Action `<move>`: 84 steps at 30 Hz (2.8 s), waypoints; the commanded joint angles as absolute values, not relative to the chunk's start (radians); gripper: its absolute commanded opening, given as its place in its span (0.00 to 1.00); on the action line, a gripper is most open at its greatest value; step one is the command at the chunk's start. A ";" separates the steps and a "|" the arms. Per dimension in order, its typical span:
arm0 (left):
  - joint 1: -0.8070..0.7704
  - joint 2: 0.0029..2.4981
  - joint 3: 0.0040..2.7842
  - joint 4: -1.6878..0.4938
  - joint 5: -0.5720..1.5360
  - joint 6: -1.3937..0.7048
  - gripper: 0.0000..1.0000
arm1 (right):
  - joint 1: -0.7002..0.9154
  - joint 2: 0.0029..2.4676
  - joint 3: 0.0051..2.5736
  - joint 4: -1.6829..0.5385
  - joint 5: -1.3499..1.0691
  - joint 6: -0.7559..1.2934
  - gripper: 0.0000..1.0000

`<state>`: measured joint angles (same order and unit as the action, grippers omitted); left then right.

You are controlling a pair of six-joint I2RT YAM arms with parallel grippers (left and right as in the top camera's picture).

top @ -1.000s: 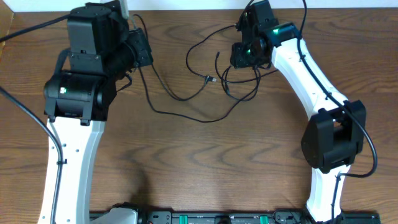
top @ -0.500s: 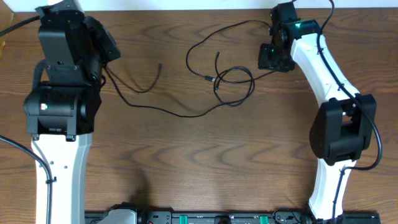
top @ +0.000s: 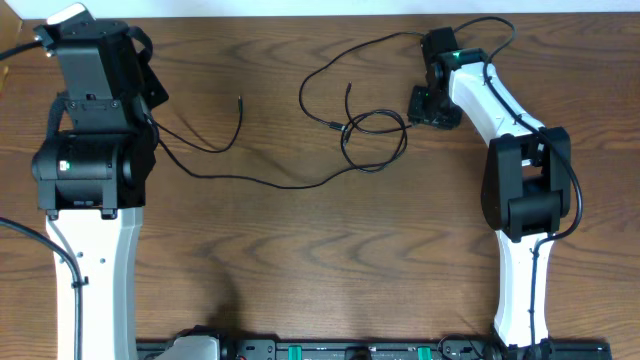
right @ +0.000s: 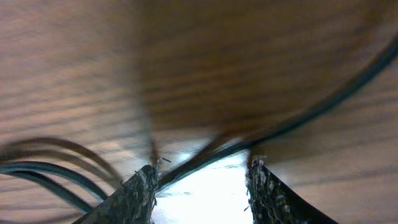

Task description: Untangle cables

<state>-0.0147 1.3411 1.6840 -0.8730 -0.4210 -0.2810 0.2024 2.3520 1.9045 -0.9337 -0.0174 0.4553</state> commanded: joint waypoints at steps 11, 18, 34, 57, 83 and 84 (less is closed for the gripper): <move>-0.009 1.419 1.700 -1.065 -0.322 -0.267 0.07 | 0.205 2.345 1.932 -0.907 -0.232 0.240 0.47; -0.010 1.421 1.700 -1.065 -0.322 -0.267 0.08 | 0.198 2.347 1.925 -0.983 -0.056 0.478 0.40; -0.010 1.422 1.700 -1.069 -0.266 -0.267 0.07 | 0.241 2.388 1.910 -0.947 0.111 0.657 0.36; -0.010 1.422 1.699 -1.069 -0.227 -0.267 0.07 | 0.113 2.437 2.091 -1.051 -0.269 0.080 0.36; -0.010 1.422 1.699 -1.069 -0.227 -0.267 0.08 | 0.308 2.439 2.114 -1.197 -0.088 0.074 0.39; -0.010 1.422 1.699 -1.069 -0.227 -0.267 0.07 | 0.308 2.438 2.117 -1.198 -0.098 0.074 0.39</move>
